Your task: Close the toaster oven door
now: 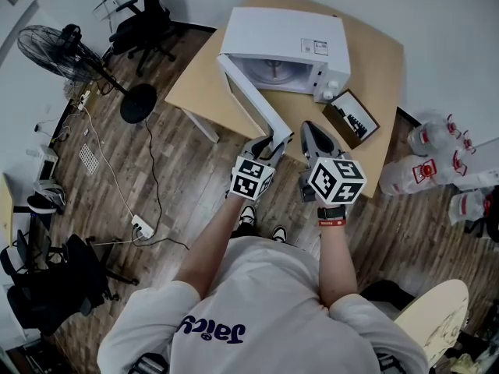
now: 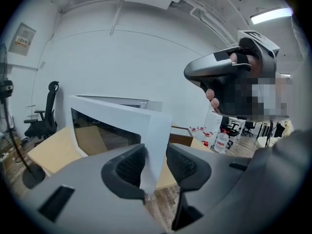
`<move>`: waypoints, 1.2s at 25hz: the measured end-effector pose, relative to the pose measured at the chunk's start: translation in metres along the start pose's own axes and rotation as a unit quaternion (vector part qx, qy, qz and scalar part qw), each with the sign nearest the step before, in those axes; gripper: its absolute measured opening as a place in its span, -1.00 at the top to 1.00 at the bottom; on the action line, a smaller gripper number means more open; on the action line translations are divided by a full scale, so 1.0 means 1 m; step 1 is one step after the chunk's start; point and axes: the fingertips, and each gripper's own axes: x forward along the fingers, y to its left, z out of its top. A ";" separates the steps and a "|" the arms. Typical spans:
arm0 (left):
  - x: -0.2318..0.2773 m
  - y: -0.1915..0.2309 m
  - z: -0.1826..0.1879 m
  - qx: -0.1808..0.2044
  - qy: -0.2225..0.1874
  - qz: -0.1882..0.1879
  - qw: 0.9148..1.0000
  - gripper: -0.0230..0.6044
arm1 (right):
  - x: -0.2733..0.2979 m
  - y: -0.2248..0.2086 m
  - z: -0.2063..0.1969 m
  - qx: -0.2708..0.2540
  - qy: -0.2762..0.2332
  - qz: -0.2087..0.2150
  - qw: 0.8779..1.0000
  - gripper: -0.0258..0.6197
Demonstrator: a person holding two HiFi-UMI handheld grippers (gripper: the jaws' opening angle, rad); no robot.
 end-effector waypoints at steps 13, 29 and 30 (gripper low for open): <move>0.019 -0.005 0.006 0.005 0.007 -0.005 1.000 0.46 | 0.005 -0.013 0.004 0.004 -0.004 -0.011 1.000 0.87; 0.037 -0.006 0.015 0.011 0.011 -0.012 1.000 0.46 | 0.006 -0.029 0.008 0.006 -0.007 -0.031 0.999 0.87; 0.038 -0.007 0.015 0.011 0.011 -0.013 1.000 0.46 | 0.005 -0.030 0.008 0.006 -0.007 -0.033 0.999 0.87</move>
